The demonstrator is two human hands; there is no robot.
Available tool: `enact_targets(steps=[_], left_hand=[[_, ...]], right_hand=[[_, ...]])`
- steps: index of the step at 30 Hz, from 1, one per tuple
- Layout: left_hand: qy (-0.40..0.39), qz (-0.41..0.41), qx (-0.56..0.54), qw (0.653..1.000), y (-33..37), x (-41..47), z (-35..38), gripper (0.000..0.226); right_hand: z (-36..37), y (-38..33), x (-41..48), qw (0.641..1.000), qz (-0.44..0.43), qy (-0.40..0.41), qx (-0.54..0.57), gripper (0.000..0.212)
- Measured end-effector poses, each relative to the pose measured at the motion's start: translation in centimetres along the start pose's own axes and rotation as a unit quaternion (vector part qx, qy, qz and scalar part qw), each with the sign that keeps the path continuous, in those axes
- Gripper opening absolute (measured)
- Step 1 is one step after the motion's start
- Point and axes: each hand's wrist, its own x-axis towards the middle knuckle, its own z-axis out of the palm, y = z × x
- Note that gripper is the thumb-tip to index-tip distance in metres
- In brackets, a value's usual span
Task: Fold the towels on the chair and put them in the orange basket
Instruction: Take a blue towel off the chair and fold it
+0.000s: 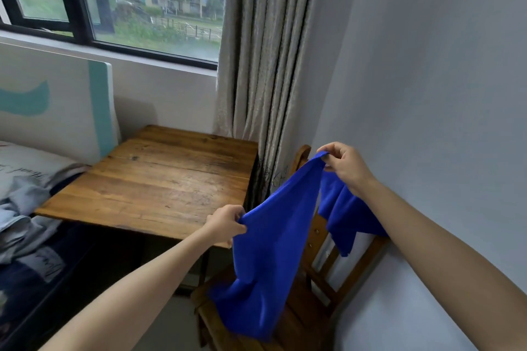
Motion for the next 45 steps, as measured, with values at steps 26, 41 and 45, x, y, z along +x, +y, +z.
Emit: enact_targets(steps=[26, 41, 45], left_hand=[[-0.003, -0.054, -0.020, 0.998, -1.4, -2.0, -6.0, 0.016], [0.210, 0.077, -0.454, 0.863, 5.6, -0.6, -12.5, 0.015], [0.211, 0.093, -0.482, 0.845, 6.2, -0.7, -13.4, 0.013]], right_hand=[[-5.9, 7.2, -1.0, 0.982, 0.152, 0.096, 0.057, 0.026], [-7.2, 2.4, 3.9, 0.967, 0.103, 0.198, 0.122, 0.023], [-7.6, 1.4, 4.4, 0.969, 0.080, 0.197, 0.122, 0.021]])
